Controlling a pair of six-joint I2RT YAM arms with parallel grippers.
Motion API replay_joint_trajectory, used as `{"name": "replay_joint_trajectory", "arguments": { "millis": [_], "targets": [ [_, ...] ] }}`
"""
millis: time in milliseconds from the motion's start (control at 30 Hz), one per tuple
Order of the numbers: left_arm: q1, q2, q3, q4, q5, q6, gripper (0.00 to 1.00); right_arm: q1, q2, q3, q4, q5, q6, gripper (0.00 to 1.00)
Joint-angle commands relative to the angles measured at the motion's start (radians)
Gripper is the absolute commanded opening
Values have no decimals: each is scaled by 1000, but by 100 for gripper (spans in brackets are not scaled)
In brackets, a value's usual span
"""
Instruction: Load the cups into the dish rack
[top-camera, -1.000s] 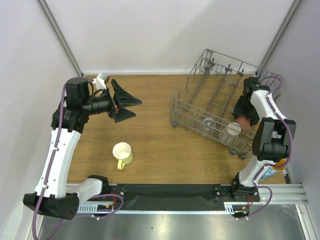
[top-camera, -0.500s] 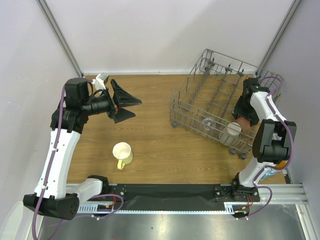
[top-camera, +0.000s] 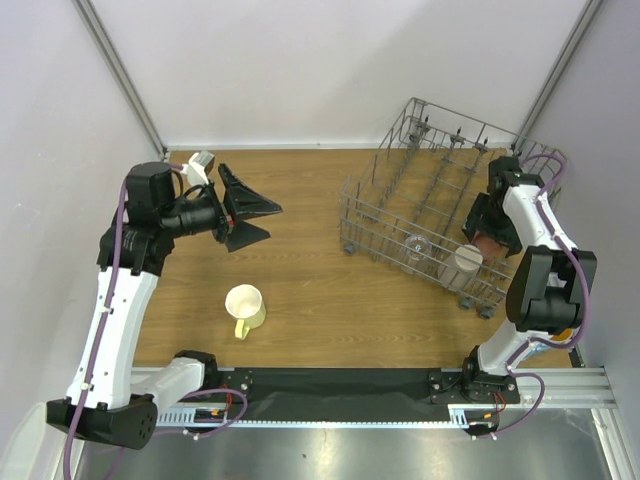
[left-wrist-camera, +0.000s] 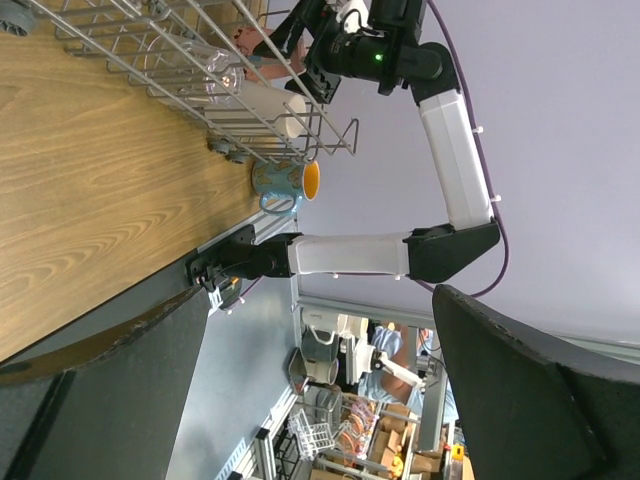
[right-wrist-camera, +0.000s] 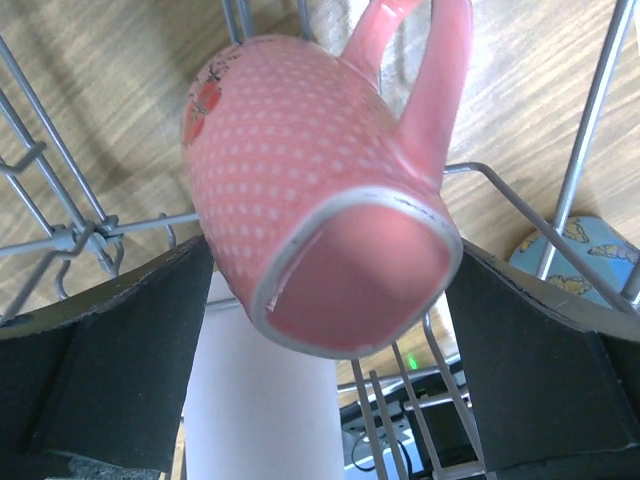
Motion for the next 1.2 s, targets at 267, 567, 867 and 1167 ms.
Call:
{"name": "replay_joint_trajectory", "arguments": {
  "millis": [267,567,867,1167],
  "targets": [
    [8,-17,-5,-25,16,11,99,-10,-89,141,-119,4,-12,100],
    [-1,34,110,-240,-109,172,98,14,-189,385,-265,-51,5,100],
    [-196,92,202,-384,-415,254,97,252,-297,575,-261,-197,86,100],
    [-493,129,162,-510,-848,157,99,460,-469,330,-6,-384,160,100]
  ]
}}
